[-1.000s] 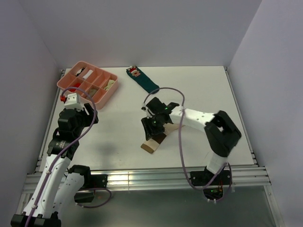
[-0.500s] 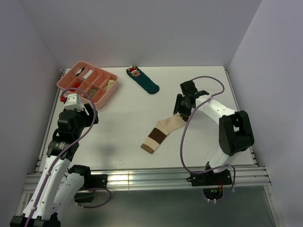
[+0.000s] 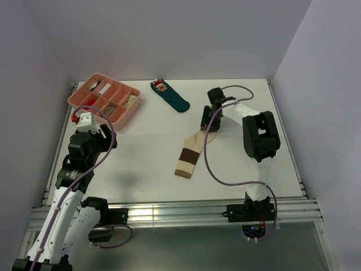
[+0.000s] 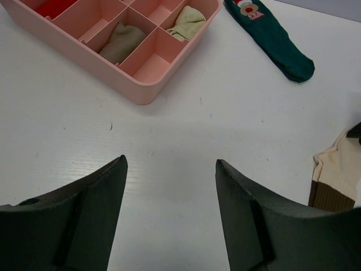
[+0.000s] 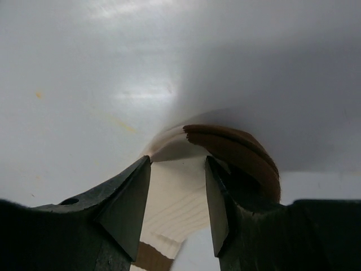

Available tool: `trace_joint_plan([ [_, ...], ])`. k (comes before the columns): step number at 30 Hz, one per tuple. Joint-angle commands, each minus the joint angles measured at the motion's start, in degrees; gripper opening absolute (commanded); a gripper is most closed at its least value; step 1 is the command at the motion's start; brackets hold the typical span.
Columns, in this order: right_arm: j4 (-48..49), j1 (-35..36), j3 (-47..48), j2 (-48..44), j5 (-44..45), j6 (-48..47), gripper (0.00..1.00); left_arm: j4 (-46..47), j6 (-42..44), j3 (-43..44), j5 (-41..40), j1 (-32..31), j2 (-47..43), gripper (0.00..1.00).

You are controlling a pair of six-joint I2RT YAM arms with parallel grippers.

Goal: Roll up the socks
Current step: Move the sock to the center of the board.

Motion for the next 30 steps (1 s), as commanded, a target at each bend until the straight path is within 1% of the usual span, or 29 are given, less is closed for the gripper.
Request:
trace_joint_plan([
  [1, -1.43, -0.17, 10.18, 7.01, -2.95, -4.90, 0.51, 2.65, 1.19, -0.43, 0.29, -0.22, -0.81, 0.69],
  [6, -2.67, 1.58, 20.83, 13.70, -5.16, -10.26, 0.53, 4.14, 2.59, -0.78, 4.69, -0.22, -0.72, 0.70],
  [7, -3.02, 2.11, 24.68, 14.59, -5.60, -11.14, 0.53, 4.32, 3.03, -0.95, 5.91, -0.22, -0.72, 0.70],
  [9, -4.33, 3.60, 28.57, 16.78, -6.66, -12.98, 0.53, 5.37, 3.47, -1.22, 9.25, -0.22, -0.37, 0.71],
  [10, -4.86, 4.13, 32.15, 17.05, -6.92, -13.43, 0.54, 5.55, 3.82, -1.13, 11.09, -0.22, -0.20, 0.71],
  [11, -5.56, 5.01, 33.58, 17.14, -7.97, -14.48, 0.54, 5.81, 4.35, -1.13, 13.63, -0.39, -0.02, 0.72],
  [14, -4.17, 6.42, 34.39, 14.17, -8.33, -15.98, 0.56, 6.34, 5.14, -0.87, 15.68, -0.92, 0.68, 0.75],
  [17, -3.29, 8.70, 31.23, 8.98, -6.58, -17.92, 0.56, 5.81, 5.76, 0.27, 16.82, -2.24, 1.74, 0.77],
  [19, -0.84, 9.50, 25.88, 3.80, -6.92, -16.78, 0.56, 6.42, 5.85, 1.15, 17.70, -3.90, 2.79, 0.77],
  [20, 0.48, 9.50, 23.25, 1.52, -6.84, -14.51, 0.56, 6.86, 5.93, 1.50, 17.44, -6.00, 3.23, 0.77],
  [21, 1.89, 9.41, 18.00, -3.02, -6.84, -13.19, 0.56, 7.22, 5.93, 2.11, 16.05, -7.41, 4.62, 0.78],
  [23, 5.39, 8.80, 12.71, -7.97, -6.48, -10.37, 0.57, 8.09, 6.90, 2.99, 14.20, -11.10, 6.65, 0.78],
  [24, 6.90, 8.53, 9.98, -13.04, -6.40, -7.75, 0.59, 8.27, 7.34, 4.22, 12.88, -15.47, 9.53, 0.79],
  [25, 9.26, 8.18, 4.82, -15.61, -6.92, -6.68, 0.61, 8.45, 7.95, 5.01, 11.04, -17.77, 11.21, 0.79],
  [26, 10.07, 7.22, 2.51, -17.99, -6.92, -4.84, 0.62, 8.71, 9.17, 5.63, 10.15, -19.80, 12.71, 0.79],
  [27, 10.34, 6.60, -0.91, -22.01, -6.49, -4.13, 0.63, 9.15, 9.71, 6.85, 9.10, -23.82, 16.20, 0.79],
  [29, 8.77, 5.29, -3.57, -25.38, -3.69, -2.29, 0.63, 10.38, 11.20, 8.00, 7.69, -27.18, 19.74, 0.79],
  [30, 8.15, 4.67, -4.80, -28.27, -2.80, -1.58, 0.63, 10.82, 11.64, 9.40, 7.68, -29.90, 23.32, 0.79],
])
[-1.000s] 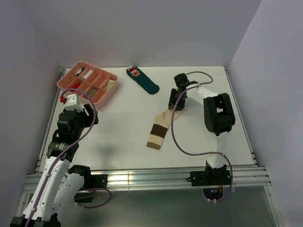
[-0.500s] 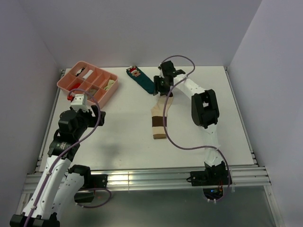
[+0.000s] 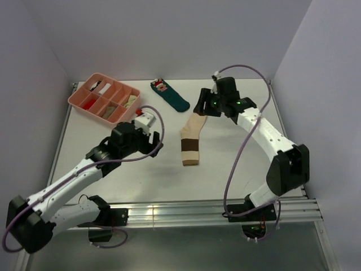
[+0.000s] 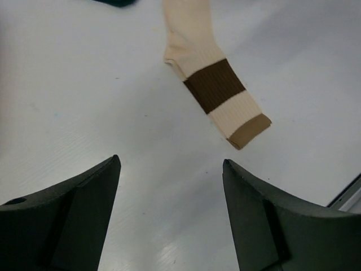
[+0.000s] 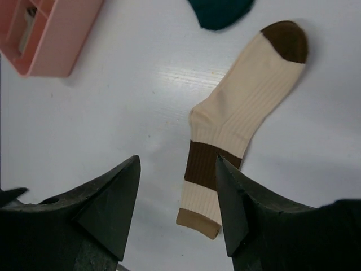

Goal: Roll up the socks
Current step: Move the sock to the center of the board.

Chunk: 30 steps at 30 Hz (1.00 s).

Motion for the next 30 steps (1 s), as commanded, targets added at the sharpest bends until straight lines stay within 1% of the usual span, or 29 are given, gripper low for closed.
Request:
trace_joint_plan([
  [1, 1.83, -2.54, -6.11, -6.98, 4.22, 5.42, 0.63, 4.33, 3.67, 4.43, -2.74, -5.90, 6.72, 0.79],
  [3, 1.99, -4.57, -9.90, -11.97, 4.76, 8.06, 0.63, 6.61, 4.81, 6.44, -5.37, -8.80, 11.97, 0.78],
  [4, 2.95, -5.36, -14.27, -13.83, 4.67, 8.93, 0.63, 7.84, 5.42, 7.07, -5.73, -9.59, 13.84, 0.78],
  [5, 3.57, -5.97, -16.49, -15.76, 4.75, 10.42, 0.62, 8.89, 5.69, 7.59, -5.82, -10.21, 15.42, 0.77],
  [6, 4.27, -6.94, -20.69, -19.61, 4.84, 11.13, 0.62, 11.52, 5.95, 8.64, -5.82, -11.00, 18.83, 0.77],
  [8, 5.42, -7.47, -24.58, -24.98, 5.10, 12.45, 0.61, 12.86, 6.83, 9.97, -4.68, -11.27, 22.36, 0.75],
  [9, 5.77, -7.65, -27.90, -26.58, 5.37, 12.63, 0.61, 15.91, 7.18, 11.71, -4.24, -11.36, 26.03, 0.74],
  [11, 5.86, -7.74, -31.00, -30.96, 5.98, 13.42, 0.60, 17.25, 8.50, 14.52, -3.53, -11.36, 29.74, 0.71],
  [12, 5.78, -7.91, -33.62, -32.29, 6.33, 13.51, 0.60, 17.60, 9.03, 15.59, -1.62, -11.45, 33.59, 0.70],
  [14, 5.78, -8.00, -36.10, -35.62, 7.12, 13.60, 0.59, 17.78, 11.39, 18.48, -0.64, -11.80, 39.13, 0.69],
  [16, 6.12, -8.00, -39.09, -37.22, 6.52, 13.25, 0.59, 18.22, 12.37, 19.72, -0.37, -12.06, 42.32, 0.68],
  [18, 7.35, -8.00, -41.46, -38.89, 4.24, 10.45, 0.58, 18.22, 12.20, 20.95, -0.72, -12.06, 45.91, 0.67],
  [20, 9.37, -7.56, -43.13, -40.64, 1.77, 7.38, 0.58, 18.57, 10.53, 20.70, -2.73, -12.06, 46.90, 0.66],
  [21, 9.73, -7.13, -44.36, -40.92, 2.03, 6.40, 0.58, 19.44, 8.35, 20.00, -2.74, -12.06, 46.38, 0.65],
  [22, 9.82, -5.56, -44.55, -40.75, 3.34, 4.65, 0.58, 21.02, 6.42, 18.69, -6.31, -11.89, 45.33, 0.65],
  [25, 9.90, -2.39, -44.55, -37.94, 4.92, 3.50, 0.58, 20.25, 1.85, 18.41, -7.84, -10.84, 44.35, 0.65],
  [28, 11.13, 3.32, -42.80, -32.23, 8.61, 3.41, 0.58, 20.15, -0.19, 18.41, -8.53, -9.16, 44.44, 0.65],
  [29, 11.48, 5.25, -42.18, -29.26, 9.93, 2.62, 0.58, 19.98, -0.89, 18.50, -10.98, -8.90, 44.61, 0.64],
  [30, 11.84, 8.75, -40.52, -27.66, 11.94, 2.01, 0.57, 19.02, -1.86, 18.85, -12.13, -8.90, 44.44, 0.64],
])
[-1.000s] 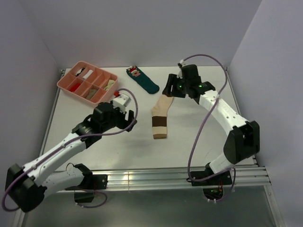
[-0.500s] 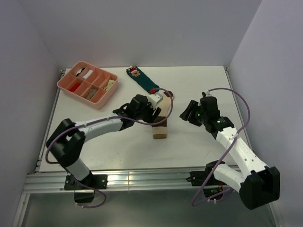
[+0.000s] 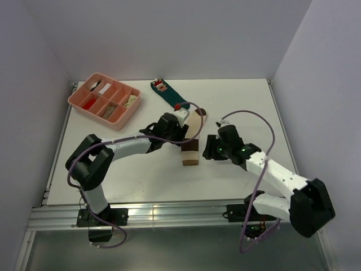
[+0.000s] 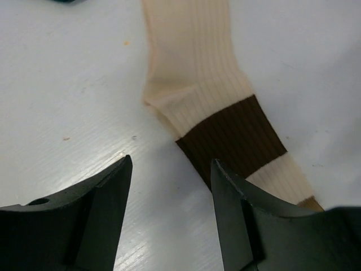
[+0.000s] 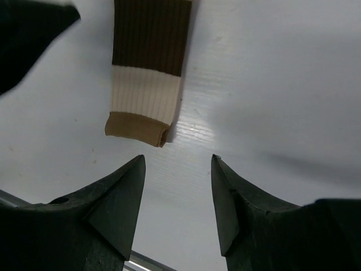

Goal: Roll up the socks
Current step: Move the sock to the center of the board.

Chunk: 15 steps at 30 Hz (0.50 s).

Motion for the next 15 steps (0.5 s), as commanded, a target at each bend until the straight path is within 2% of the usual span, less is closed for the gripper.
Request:
trace_joint_plan([
  [1, 3.99, 7.05, 4.56, 5.76, 6.23, -3.61, 0.57, 1.27, -7.27, 0.79, -6.35, 1.09, -3.03, 0.63],
  [6, 3.65, 12.59, 13.51, 18.33, 10.98, -8.80, 0.55, -3.66, -15.81, -1.66, -12.86, 6.79, -11.44, 0.66],
  [10, 3.64, 16.72, 18.27, 26.59, 13.27, -10.13, 0.53, -11.82, -21.70, -2.46, -12.34, 14.17, -17.96, 0.73],
  [15, 2.51, 19.81, 22.75, 36.62, 12.57, -7.93, 0.52, -18.68, -23.65, -4.82, -10.15, 22.96, -26.74, 0.79],
])
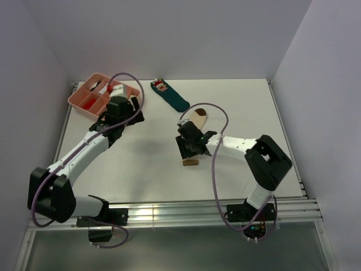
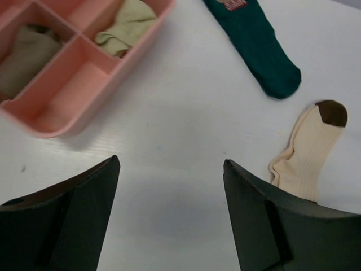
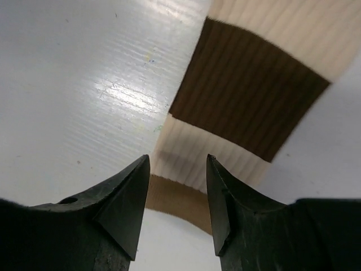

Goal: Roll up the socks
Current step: Move the sock to the center of the board.

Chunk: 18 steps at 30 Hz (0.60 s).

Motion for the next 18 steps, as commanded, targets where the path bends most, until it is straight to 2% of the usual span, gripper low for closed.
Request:
trace_joint_plan([
  [1, -1.14, 2.52, 3.79, 4.87, 1.42, 0.70, 0.51, -6.64, -4.24, -2.01, 0.70, 3.71, -5.86, 0.80],
  [5, -2.73, 6.12, 8.09, 11.71, -1.12, 5.17, 0.50, -8.58, -3.80, -5.69, 2.54, 9.69, -10.88, 0.81],
  [12, -2.21, 8.68, 22.94, 21.83, -12.71, 12.39, 0.50, -6.91, -2.48, -11.24, 0.62, 13.13, -17.21, 0.82],
  [15, -2.64, 8.77, 29.08, 22.98, -13.26, 10.48, 0.52, -6.48, -2.31, -11.41, -0.09, 13.22, -18.27, 0.81],
  [18, -2.65, 9.12, 29.64, 20.18, -9.84, 2.75, 0.55, -6.12, -2.57, -12.03, -0.35, 13.31, -19.50, 0.82],
])
